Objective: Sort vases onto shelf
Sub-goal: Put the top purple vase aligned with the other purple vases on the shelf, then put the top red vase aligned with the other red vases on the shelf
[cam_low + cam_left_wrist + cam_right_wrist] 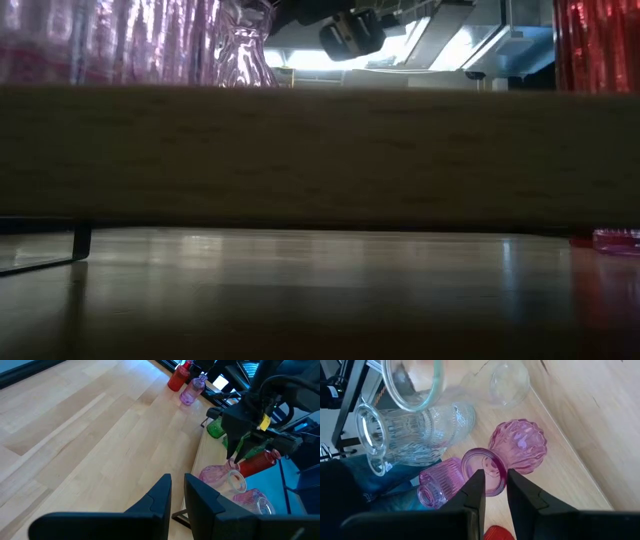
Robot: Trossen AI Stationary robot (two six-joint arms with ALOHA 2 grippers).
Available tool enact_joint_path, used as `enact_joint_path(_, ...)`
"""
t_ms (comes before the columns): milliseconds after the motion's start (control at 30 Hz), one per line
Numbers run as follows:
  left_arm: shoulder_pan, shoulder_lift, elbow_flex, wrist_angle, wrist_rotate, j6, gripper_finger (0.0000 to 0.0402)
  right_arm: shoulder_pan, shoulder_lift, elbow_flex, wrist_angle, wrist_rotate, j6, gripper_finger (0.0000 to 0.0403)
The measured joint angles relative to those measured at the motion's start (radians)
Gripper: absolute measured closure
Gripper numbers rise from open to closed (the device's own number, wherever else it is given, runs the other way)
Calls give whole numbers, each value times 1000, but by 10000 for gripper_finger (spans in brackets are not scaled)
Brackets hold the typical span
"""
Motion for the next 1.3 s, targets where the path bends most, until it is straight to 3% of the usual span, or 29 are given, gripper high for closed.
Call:
enact_joint_path(333, 0, 0, 0, 0, 0, 1, 357, 0, -4, 45, -56, 61, 4, 343)
enact_joint_path(433, 0, 0, 0, 0, 0, 1, 357, -9, -4, 121, -195, 134, -16, 343)
enact_joint_path(533, 0, 0, 0, 1, 20, 1, 357, -12, -20, 195, -409, 274, -24, 343)
enact_joint_path(667, -1, 2, 0, 26, 141, 30, 357, 2, -141, 92, -552, 486, 101, 343)
enact_joint_path(867, 0, 11, 0, 47, 128, 55, 357, 56, -364, -177, -537, 636, 332, 343)
enact_joint_path(967, 0, 17, 0, 71, 101, 84, 357, 81, -466, -366, -537, 652, 491, 343)
enact_joint_path(1133, 1, 58, 0, 112, 104, 129, 357, 127, -644, -691, -541, 579, 754, 343)
enact_joint_path(1300, 1, 118, 0, 213, 154, 140, 357, 175, -810, -855, -547, 508, 960, 343)
